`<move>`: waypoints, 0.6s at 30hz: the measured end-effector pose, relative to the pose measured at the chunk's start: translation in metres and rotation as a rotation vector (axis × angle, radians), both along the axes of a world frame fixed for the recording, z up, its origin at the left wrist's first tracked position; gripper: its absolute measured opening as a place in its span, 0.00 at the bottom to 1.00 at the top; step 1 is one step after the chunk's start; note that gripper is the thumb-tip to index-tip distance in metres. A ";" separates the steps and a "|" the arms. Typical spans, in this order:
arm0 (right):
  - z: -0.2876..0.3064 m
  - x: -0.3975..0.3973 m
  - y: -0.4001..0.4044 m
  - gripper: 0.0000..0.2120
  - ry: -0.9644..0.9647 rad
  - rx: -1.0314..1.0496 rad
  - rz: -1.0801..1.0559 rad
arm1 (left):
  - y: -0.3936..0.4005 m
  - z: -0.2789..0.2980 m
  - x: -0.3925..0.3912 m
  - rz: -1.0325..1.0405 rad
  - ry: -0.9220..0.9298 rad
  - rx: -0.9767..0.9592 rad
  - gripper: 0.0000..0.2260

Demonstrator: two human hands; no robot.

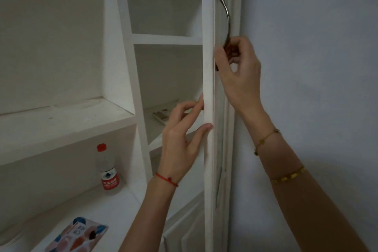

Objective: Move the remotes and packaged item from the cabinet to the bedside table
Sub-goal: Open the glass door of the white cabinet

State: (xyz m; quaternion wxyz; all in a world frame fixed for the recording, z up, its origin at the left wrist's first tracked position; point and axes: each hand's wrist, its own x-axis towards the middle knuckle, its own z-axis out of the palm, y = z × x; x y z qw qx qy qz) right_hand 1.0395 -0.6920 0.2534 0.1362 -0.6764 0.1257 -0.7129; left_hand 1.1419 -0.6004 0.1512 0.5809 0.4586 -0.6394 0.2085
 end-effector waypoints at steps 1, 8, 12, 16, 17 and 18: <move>-0.001 -0.008 0.001 0.14 0.007 0.006 0.002 | -0.003 0.000 -0.006 -0.020 -0.004 -0.004 0.23; -0.004 -0.060 -0.002 0.21 0.097 -0.018 -0.168 | -0.024 -0.001 -0.041 -0.122 -0.036 0.001 0.24; -0.008 -0.087 -0.007 0.23 0.150 -0.027 -0.274 | -0.041 -0.003 -0.056 -0.169 -0.143 -0.004 0.25; -0.012 -0.110 -0.013 0.21 0.205 -0.058 -0.392 | -0.059 -0.005 -0.072 -0.213 -0.214 0.019 0.27; -0.013 -0.115 -0.014 0.21 0.212 -0.069 -0.423 | -0.064 -0.005 -0.076 -0.225 -0.223 0.030 0.28; -0.015 -0.119 -0.016 0.22 0.218 -0.080 -0.455 | -0.069 -0.006 -0.080 -0.242 -0.229 0.039 0.28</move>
